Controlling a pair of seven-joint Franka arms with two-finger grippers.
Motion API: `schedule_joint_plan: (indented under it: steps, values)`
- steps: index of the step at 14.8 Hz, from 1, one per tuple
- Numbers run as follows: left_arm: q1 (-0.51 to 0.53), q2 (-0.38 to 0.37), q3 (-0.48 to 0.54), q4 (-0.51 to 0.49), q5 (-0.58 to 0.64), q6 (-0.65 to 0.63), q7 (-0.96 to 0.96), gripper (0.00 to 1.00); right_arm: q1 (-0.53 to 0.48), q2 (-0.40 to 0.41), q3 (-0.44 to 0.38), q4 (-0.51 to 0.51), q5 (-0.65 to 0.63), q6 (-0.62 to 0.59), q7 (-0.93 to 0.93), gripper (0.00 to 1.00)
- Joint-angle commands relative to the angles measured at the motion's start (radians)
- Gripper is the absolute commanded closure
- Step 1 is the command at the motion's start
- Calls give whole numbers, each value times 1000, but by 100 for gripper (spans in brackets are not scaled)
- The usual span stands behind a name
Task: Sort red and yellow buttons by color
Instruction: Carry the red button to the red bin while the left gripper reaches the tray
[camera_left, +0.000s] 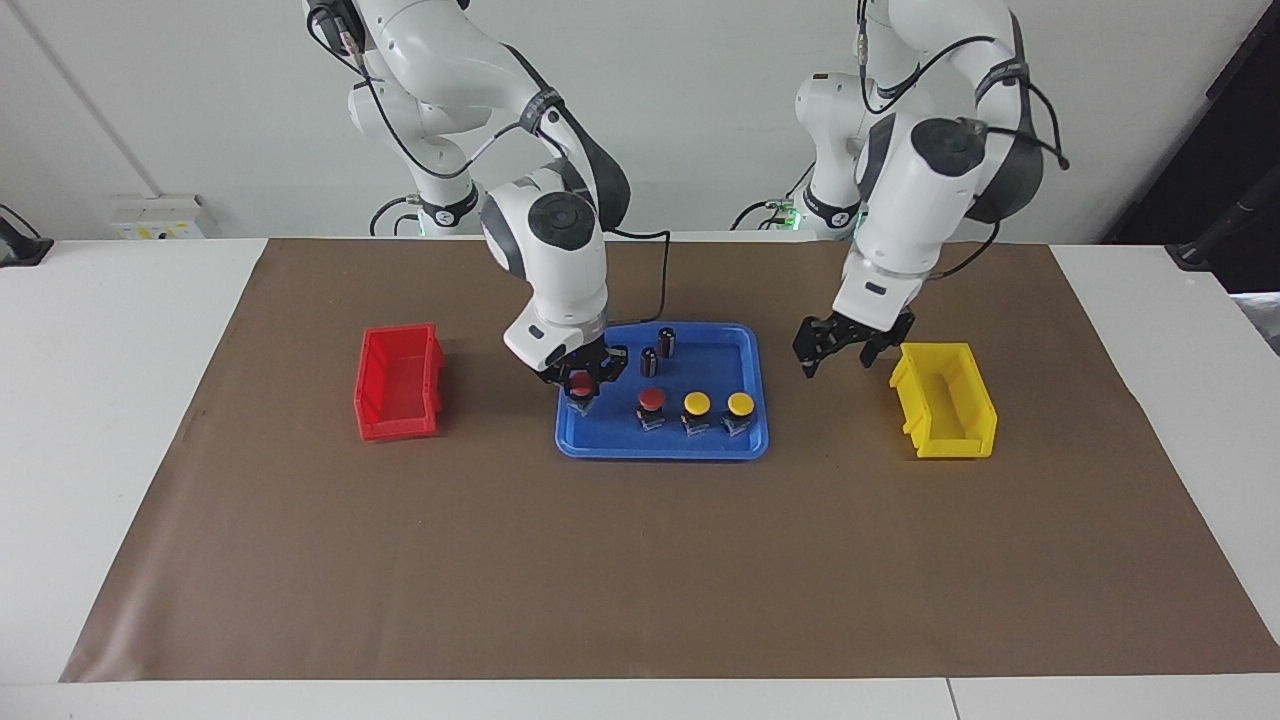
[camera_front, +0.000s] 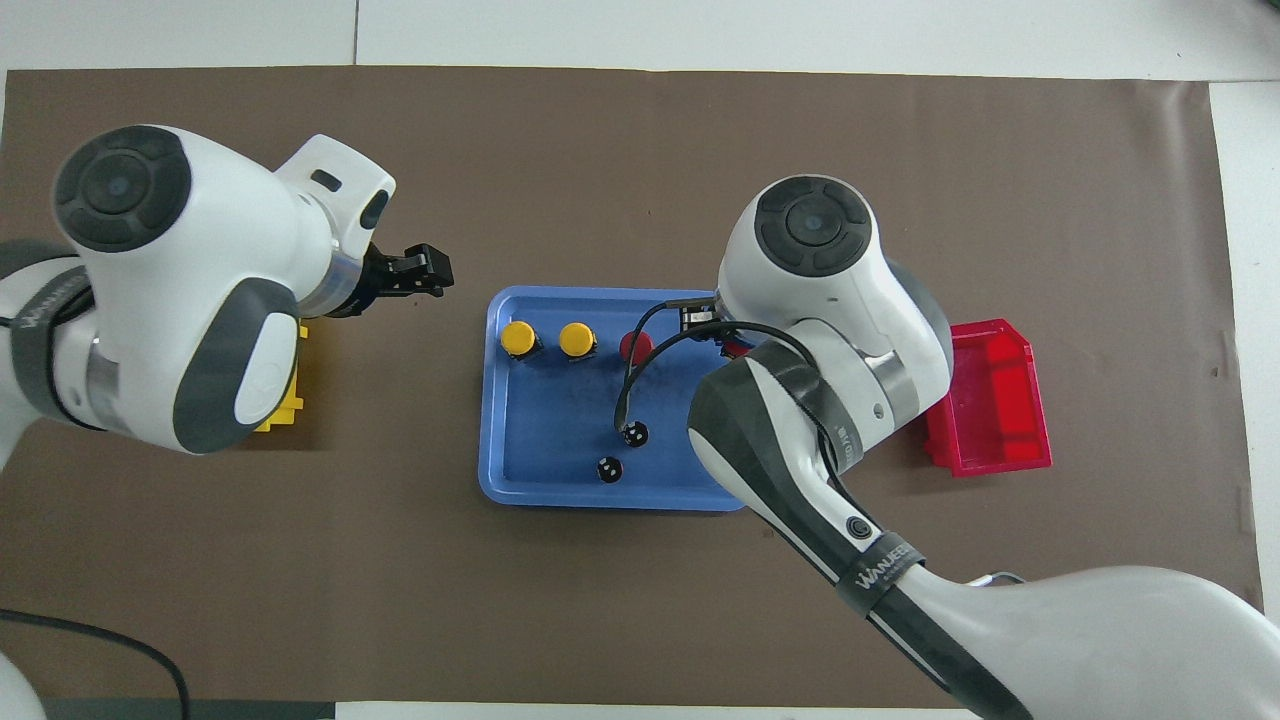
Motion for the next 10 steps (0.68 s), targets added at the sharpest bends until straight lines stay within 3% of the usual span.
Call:
schedule_joint_plan:
  steps: [1,4,7,10]
  values:
    - [-49,38,17,1,-23,50,-67,18,-121,-103,13,38,20,-125,-184,63]
    - [-89,77,17,-4,-39,83,-98,18,-264,-235,13,-87,38,-162,-435,63]
    - [-110,78,17,-36,-48,110,-103,18,-392,-331,10,-242,104,-92,-638,63]
    - [-130,98,17,-59,-48,142,-103,18,-436,-384,5,-380,110,22,-697,63]
